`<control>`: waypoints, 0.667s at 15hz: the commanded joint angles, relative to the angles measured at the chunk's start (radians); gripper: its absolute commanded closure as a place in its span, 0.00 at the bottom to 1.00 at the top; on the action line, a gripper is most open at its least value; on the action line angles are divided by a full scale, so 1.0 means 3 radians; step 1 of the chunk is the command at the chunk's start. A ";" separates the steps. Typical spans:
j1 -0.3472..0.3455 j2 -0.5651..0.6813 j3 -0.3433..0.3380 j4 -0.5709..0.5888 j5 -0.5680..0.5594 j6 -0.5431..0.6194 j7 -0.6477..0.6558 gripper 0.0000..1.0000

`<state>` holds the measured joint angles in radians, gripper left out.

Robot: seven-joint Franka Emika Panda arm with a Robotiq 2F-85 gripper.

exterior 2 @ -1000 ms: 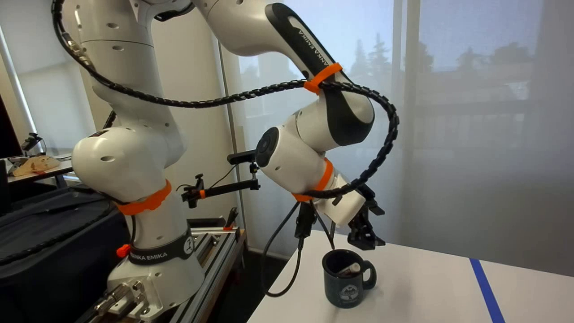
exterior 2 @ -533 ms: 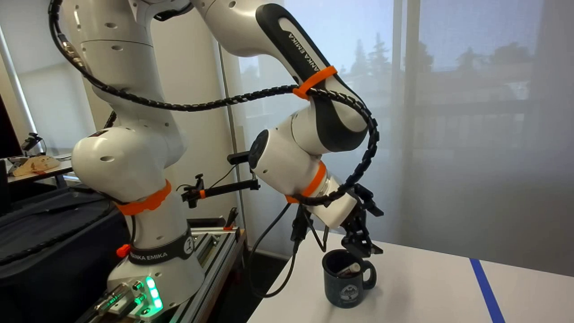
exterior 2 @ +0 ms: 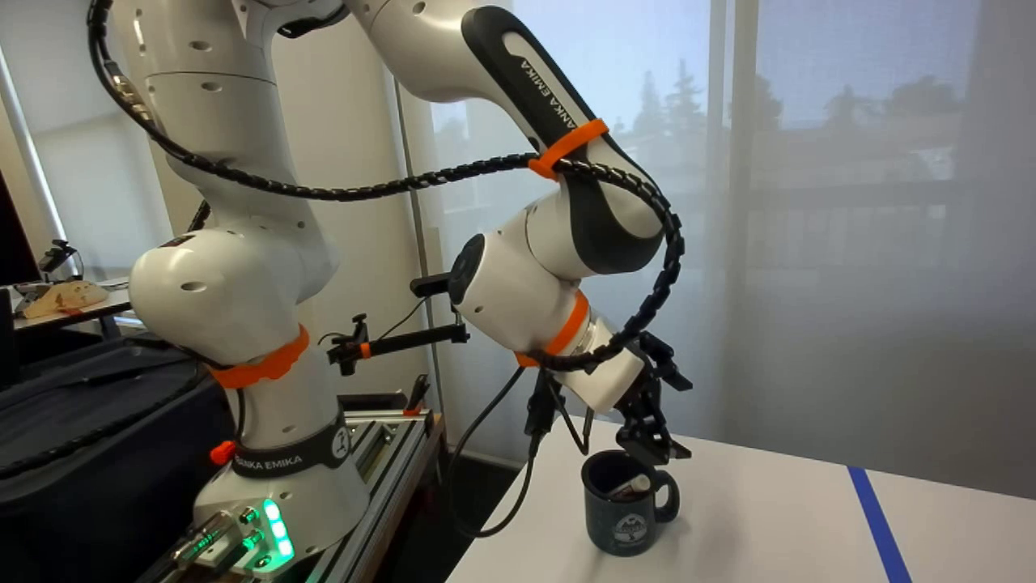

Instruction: Take the marker out of the cup

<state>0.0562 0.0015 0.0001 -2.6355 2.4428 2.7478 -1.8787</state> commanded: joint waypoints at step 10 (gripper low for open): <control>-0.0021 -0.0206 -0.0040 -0.0127 0.0305 0.0198 -0.0345 0.00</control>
<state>0.0534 -0.0030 -0.0088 -2.6490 2.4586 2.7672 -1.9027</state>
